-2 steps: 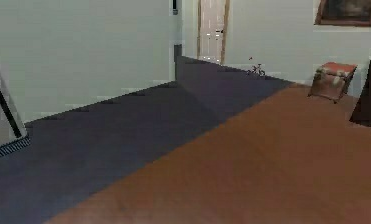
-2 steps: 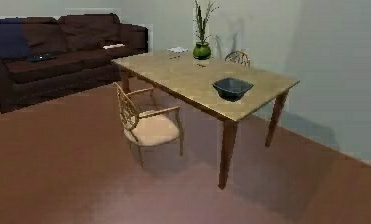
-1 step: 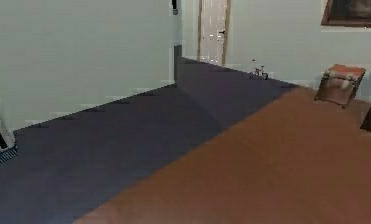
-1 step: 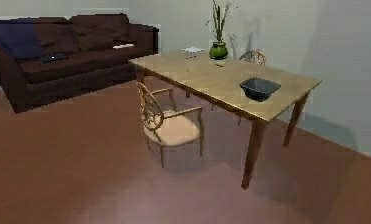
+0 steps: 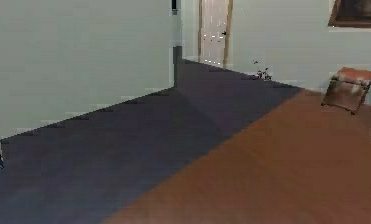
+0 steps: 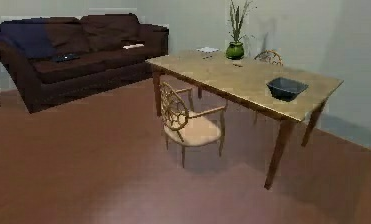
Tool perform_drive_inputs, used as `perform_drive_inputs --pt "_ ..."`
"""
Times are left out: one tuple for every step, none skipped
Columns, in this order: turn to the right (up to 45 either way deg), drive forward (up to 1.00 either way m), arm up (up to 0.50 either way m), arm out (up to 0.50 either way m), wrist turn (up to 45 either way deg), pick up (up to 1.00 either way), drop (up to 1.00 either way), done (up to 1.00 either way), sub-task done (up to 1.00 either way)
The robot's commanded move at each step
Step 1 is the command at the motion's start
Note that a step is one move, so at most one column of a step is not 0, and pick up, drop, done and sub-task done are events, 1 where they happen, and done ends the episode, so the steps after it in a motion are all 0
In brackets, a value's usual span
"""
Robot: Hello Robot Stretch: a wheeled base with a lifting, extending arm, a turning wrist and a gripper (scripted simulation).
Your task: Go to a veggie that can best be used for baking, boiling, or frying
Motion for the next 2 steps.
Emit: perform_drive_inputs --pt "45.0 0.00 0.00 0.00 0.0 0.00 0.00 0.00 0.00" --pt "45.0 0.00 0.00 0.00 0.0 0.00 0.00 0.00 0.00"
